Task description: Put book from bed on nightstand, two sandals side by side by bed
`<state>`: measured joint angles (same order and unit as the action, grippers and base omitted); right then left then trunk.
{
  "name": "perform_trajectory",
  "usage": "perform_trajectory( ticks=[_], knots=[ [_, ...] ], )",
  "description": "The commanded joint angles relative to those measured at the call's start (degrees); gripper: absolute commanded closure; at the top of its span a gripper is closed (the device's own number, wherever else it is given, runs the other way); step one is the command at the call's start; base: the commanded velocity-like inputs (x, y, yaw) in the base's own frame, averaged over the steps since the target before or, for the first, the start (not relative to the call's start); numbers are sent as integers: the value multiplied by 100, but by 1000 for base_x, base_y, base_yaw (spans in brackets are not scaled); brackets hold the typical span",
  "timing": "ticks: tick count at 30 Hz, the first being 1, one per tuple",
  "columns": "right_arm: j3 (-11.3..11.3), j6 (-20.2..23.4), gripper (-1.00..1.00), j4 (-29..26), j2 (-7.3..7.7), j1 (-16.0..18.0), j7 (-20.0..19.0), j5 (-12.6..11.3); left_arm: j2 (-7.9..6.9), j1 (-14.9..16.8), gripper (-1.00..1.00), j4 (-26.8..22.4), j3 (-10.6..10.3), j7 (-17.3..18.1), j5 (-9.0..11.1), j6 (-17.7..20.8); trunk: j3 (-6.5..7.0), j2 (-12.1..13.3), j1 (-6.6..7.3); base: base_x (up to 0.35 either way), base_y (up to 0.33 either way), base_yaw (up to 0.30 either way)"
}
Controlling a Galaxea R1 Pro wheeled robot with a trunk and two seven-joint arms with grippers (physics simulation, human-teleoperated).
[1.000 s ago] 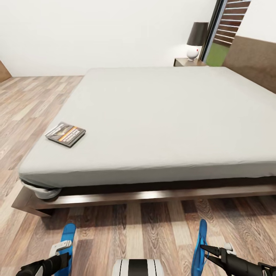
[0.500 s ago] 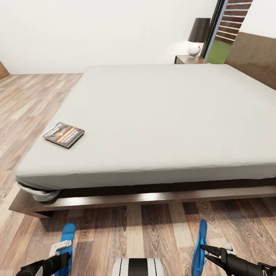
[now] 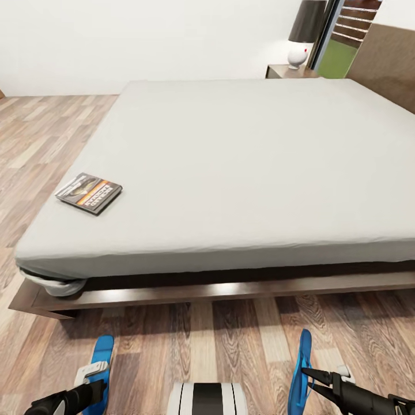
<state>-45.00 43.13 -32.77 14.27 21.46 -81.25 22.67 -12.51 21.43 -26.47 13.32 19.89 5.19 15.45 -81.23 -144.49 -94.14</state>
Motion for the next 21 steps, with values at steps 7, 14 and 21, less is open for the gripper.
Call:
perform_trajectory(
  ticks=[7,14,21],
  knots=[
    [-60,67,100,-128,19,7,-215,45,3,1,100,-7,29,6,52,52,-159,-11,-17,0,0,0],
    [-53,40,100,-151,17,7,-875,45,2,1,100,-7,33,6,52,52,-314,-21,-35,0,0,0],
    [-52,37,100,-151,6,7,-875,53,0,1,100,-7,31,6,52,50,-403,-26,-45,0,0,0]
  ],
)
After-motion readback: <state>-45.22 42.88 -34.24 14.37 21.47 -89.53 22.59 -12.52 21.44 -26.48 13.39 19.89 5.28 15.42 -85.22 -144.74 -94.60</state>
